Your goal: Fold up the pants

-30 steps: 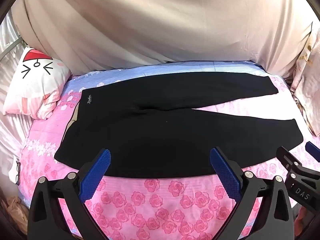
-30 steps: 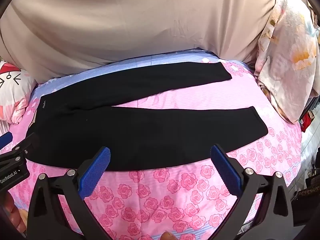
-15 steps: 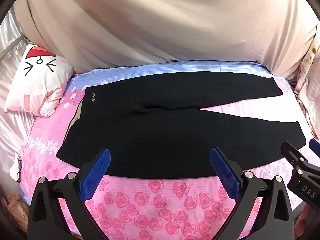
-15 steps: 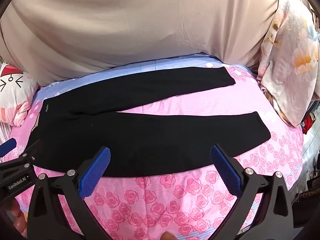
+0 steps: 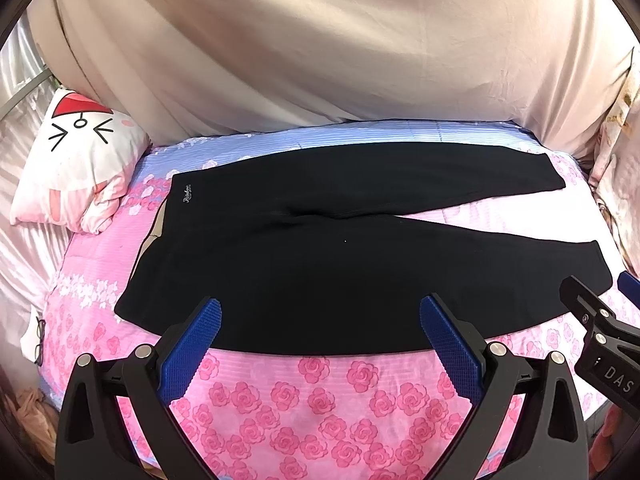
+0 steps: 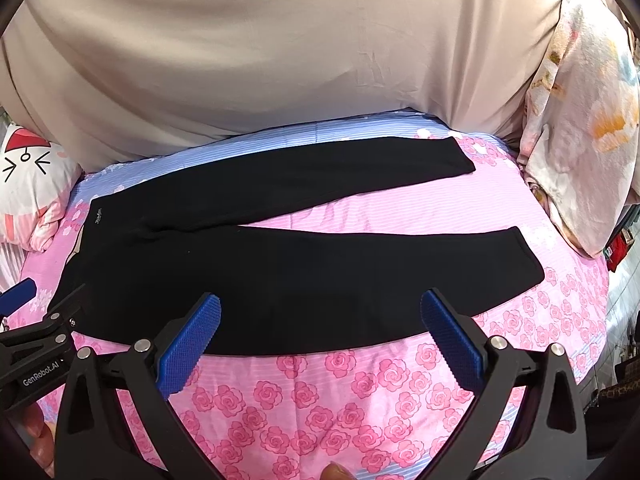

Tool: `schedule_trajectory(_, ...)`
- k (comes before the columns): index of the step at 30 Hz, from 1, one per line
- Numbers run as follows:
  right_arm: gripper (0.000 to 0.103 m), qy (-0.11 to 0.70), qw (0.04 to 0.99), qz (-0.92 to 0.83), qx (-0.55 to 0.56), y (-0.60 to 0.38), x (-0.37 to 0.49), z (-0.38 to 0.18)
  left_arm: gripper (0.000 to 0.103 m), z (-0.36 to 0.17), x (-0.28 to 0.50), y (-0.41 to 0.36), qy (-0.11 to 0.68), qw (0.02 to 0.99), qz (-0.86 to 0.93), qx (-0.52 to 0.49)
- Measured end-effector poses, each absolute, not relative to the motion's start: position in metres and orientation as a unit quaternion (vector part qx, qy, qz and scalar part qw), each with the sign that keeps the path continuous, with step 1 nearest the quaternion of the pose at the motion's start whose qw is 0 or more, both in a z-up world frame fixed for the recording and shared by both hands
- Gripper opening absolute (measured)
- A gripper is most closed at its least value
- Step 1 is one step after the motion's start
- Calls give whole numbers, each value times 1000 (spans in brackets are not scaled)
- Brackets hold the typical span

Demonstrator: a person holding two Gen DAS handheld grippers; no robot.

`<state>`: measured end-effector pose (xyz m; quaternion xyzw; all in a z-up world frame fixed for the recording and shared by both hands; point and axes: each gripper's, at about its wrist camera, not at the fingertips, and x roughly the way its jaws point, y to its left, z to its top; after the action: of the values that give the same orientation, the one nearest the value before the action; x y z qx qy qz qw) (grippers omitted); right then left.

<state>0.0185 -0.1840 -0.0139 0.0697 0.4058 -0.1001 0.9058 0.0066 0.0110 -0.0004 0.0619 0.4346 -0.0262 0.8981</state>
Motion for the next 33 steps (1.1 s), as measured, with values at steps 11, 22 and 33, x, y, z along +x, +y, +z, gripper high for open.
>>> schedule_trajectory(11,98,401,908,-95,68,-183,18,-11,98,3,7,12,432,899,-28,63)
schedule_trajectory(22,98,404,908,-93,67,-182,20,-11,98,2,8,14,433,899,-27,62)
schedule_trajectory(33,98,404,908,-93,67,-180,22,-11,98,1,9,13,433,899,-29,62)
